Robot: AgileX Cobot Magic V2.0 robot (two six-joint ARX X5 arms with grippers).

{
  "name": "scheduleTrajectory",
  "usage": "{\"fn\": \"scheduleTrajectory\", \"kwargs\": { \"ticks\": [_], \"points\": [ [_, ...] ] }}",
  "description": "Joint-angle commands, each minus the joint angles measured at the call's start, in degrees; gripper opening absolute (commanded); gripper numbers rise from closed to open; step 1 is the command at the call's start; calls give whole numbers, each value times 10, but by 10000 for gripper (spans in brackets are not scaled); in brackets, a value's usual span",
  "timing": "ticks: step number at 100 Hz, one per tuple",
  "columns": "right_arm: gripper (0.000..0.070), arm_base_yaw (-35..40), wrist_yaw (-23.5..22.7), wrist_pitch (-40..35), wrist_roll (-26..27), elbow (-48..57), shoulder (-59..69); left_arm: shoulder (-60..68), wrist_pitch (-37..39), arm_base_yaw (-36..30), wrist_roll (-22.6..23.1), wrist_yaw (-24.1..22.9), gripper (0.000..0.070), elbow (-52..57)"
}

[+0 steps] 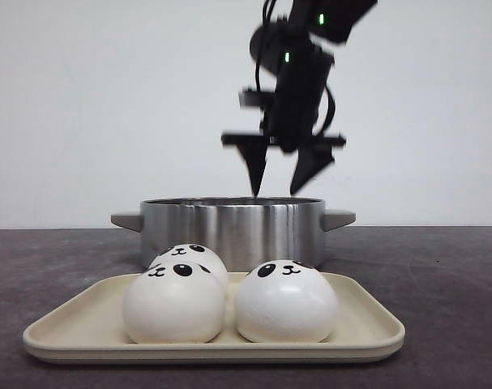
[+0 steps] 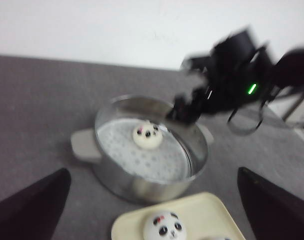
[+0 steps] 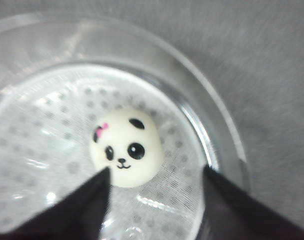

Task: Steam buns
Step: 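Release the bun into the pot and raise the right gripper, then lower the left gripper onto the farther bun nearest it and grasp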

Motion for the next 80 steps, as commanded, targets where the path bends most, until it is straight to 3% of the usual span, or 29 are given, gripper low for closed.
{"fn": "scheduleTrajectory", "kwargs": {
  "ticks": [1, 7, 17, 31, 45, 59, 80],
  "points": [
    [103, 10, 0, -11, -7, 29, -43, 19, 0, -2, -3, 23, 700, 8],
    [4, 17, 0, -22, -7, 29, -88, 39, -3, -4, -3, 44, 700, 8],
    [6, 40, 1, -31, -8, 29, -171, 82, -6, -19, -3, 73, 700, 8],
    [6, 92, 5, -26, -28, 29, -293, 153, -9, -64, -11, 74, 700, 8],
    [6, 149, 35, -26, -32, 29, -391, 231, -5, -113, -16, 55, 700, 8],
    [6, 189, 81, -29, -32, 29, -455, 305, 2, -148, -49, 23, 700, 8],
    [6, 198, 96, -53, -27, 29, -504, 408, 31, -169, -67, 0, 700, 24]
  ]
}}
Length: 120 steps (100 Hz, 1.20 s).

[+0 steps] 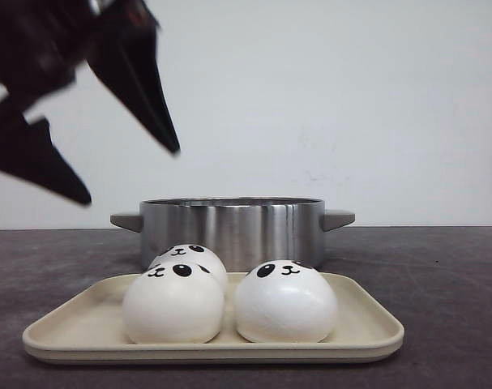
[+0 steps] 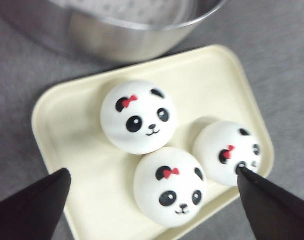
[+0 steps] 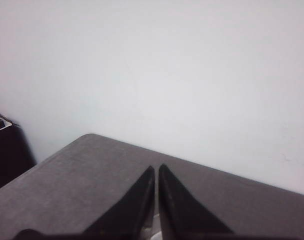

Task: Steam buns
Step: 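Lower the left gripper onto the farther bun nearest it and grasp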

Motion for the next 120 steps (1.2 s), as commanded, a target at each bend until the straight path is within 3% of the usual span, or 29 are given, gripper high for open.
{"fn": "scheduleTrajectory", "kwargs": {
  "ticks": [1, 29, 52, 84, 88, 114, 120],
  "points": [
    [6, 7, 2, -3, 1, 10, 2, 33, 20, -8, -9, -6, 700, 21],
    [6, 7, -1, -24, 26, 10, -6, 162, 42, -22, -9, -31, 697, 93],
    [6, 7, -2, -33, 26, 10, -6, 226, 26, -28, -6, -32, 593, 127],
    [6, 7, 1, -43, 26, 10, -6, 275, 23, -28, -5, -65, 578, 127],
    [6, 7, 3, -45, 26, 10, -6, 278, 23, -28, -5, -71, 524, 127],
    [6, 7, 3, -46, 25, 10, -6, 281, 14, -28, -4, -75, 11, 128],
    [6, 7, 3, -47, 25, 10, -6, 279, 8, -28, -4, -74, 0, 129]
  ]
}}
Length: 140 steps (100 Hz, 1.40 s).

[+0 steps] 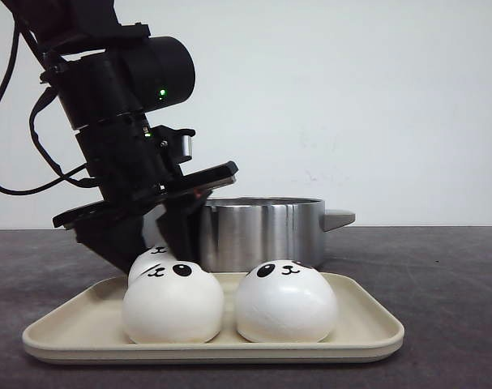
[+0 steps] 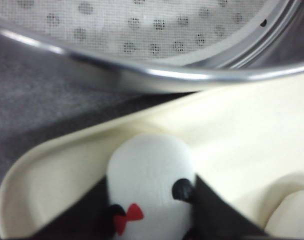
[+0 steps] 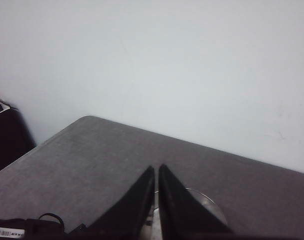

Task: Steam buns
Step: 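Lower the left gripper onto the farther bun nearest it and grasp, then lift the bun with the left gripper over the steamer pot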

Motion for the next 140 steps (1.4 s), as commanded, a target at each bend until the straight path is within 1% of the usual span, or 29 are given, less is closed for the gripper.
{"fn": "scheduleTrajectory", "kwargs": {
  "ticks": [1, 12, 31, 39, 43, 50, 59, 68, 77, 87, 98, 122, 140],
  "points": [
    [6, 7, 3, 3, 6, 10, 5, 14, -12, -5, 0, -1, 0, 9],
    [6, 7, 3, -1, 6, 10, 5, 3, -37, -6, 8, 6, 0, 26],
    [6, 7, 3, -7, 6, 10, 5, -43, -83, -21, 12, 73, 0, 90],
    [6, 7, 3, -7, 6, 10, 5, -64, -92, -31, 24, 106, 0, 125],
    [6, 7, 3, -7, 6, 10, 5, -72, -93, -36, 33, 107, 0, 142],
    [6, 7, 3, -7, 6, 10, 5, -80, -88, -41, 49, 92, 0, 174],
    [6, 7, 3, -7, 6, 10, 5, -80, -83, -41, 58, 47, 0, 216],
    [6, 7, 2, -7, 6, 10, 5, -79, -39, -37, 75, 4, 0, 231],
    [6, 7, 3, -7, 2, 10, 6, -75, 13, -29, 75, -27, 0, 231],
    [6, 7, 3, -7, 2, 10, 8, -58, 51, -22, 75, -65, 0, 231],
    [6, 7, 2, -10, 2, 10, 10, -26, 72, -10, 82, -83, 0, 231],
    [6, 7, 3, -21, 2, 9, 13, 63, 82, 16, 84, -126, 0, 231],
    [6, 7, 2, -27, 2, 9, 14, 110, 96, 34, 84, -134, 0, 231]
  ]
}}
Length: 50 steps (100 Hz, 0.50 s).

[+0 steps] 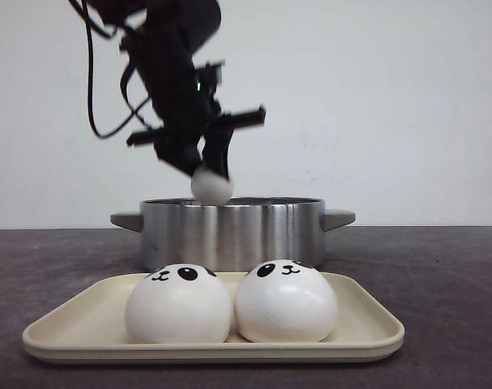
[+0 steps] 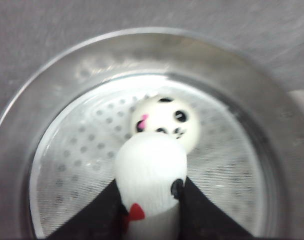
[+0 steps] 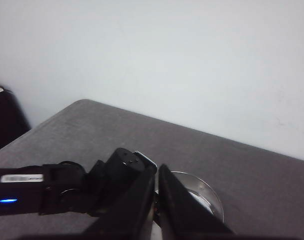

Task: Steam buns
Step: 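Lift the bun with the left gripper over the steamer pot, then open the left gripper to drop the bun into the pot, raise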

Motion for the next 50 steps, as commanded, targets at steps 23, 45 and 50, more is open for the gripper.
{"fn": "scheduleTrajectory", "kwargs": {
  "ticks": [23, 45, 50],
  "points": [
    [6, 7, 2, -17, 3, 10, 6, 40, 30, 16, 4, -5, 186, 11],
    [6, 7, 2, -21, 8, 10, 6, 43, 34, 27, 3, -5, 514, 11],
    [6, 7, 2, -21, 10, 10, 6, 43, 34, 28, 4, -5, 563, 11]
  ]
}}
